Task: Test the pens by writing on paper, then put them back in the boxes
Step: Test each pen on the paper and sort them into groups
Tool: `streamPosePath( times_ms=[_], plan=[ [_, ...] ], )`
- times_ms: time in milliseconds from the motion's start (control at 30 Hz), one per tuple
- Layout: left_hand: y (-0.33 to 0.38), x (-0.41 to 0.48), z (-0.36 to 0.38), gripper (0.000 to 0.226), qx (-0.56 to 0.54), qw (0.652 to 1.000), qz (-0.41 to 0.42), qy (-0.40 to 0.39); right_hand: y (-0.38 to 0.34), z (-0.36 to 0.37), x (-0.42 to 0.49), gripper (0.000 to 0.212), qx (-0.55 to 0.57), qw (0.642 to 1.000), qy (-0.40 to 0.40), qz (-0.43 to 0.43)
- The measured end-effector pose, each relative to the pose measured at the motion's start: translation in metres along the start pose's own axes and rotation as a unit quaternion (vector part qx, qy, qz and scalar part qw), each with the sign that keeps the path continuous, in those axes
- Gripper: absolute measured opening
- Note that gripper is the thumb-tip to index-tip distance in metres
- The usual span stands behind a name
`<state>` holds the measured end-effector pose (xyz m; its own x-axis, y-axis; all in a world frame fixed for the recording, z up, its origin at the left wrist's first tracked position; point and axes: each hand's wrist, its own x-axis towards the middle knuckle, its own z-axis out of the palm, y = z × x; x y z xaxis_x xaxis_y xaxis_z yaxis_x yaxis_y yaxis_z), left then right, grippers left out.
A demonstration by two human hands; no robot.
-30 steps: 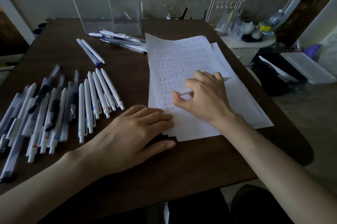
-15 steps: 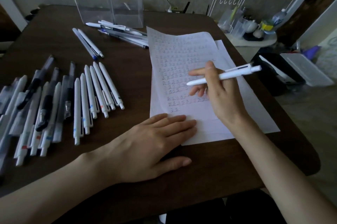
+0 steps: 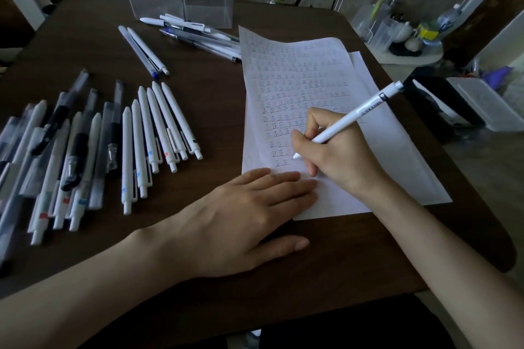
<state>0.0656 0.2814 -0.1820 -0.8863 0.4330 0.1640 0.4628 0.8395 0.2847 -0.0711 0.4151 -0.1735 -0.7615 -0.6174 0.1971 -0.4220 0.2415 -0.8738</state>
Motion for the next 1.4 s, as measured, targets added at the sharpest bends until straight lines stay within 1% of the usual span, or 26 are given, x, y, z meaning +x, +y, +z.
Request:
streamPosePath(
  times_ms=[233, 467, 900, 1100, 1233, 1333, 1400],
  plan=[
    [0.0000, 0.0006, 0.0001, 0.059, -0.004, 1.000, -0.002, 0.001, -0.0025, 0.0004, -0.0008, 0.038, -0.010, 1.000, 0.006, 0.001],
    [-0.0003, 0.0011, 0.0005, 0.059, -0.009, 1.000, -0.001, -0.001, -0.0025, -0.0014, -0.0011, 0.040, -0.010, 1.000, -0.009, 0.015],
    [0.0002, 0.0007, -0.0004, 0.058, -0.009, 1.000, -0.001, 0.000, -0.0044, -0.0005, -0.0021, 0.038, -0.005, 1.000, -0.015, 0.004],
    [0.0008, 0.0009, -0.0005, 0.058, -0.008, 1.000, -0.003, 0.000, -0.0021, -0.0016, -0.0024, 0.037, 0.014, 1.000, -0.020, 0.001],
    [0.0005, 0.0011, -0.0002, 0.058, -0.009, 1.000, -0.002, -0.002, 0.0019, -0.0006, -0.0010, 0.036, -0.009, 1.000, -0.004, -0.005],
    [0.0012, 0.0009, -0.0021, 0.055, -0.014, 1.000, -0.002, 0.003, 0.0015, -0.0025, -0.0010, 0.037, -0.013, 1.000, -0.005, -0.003],
    [0.0020, -0.0002, -0.0049, 0.050, -0.019, 1.000, -0.004, 0.018, -0.0031, -0.0040, -0.0015, 0.031, 0.020, 1.000, -0.022, -0.004]
  ],
)
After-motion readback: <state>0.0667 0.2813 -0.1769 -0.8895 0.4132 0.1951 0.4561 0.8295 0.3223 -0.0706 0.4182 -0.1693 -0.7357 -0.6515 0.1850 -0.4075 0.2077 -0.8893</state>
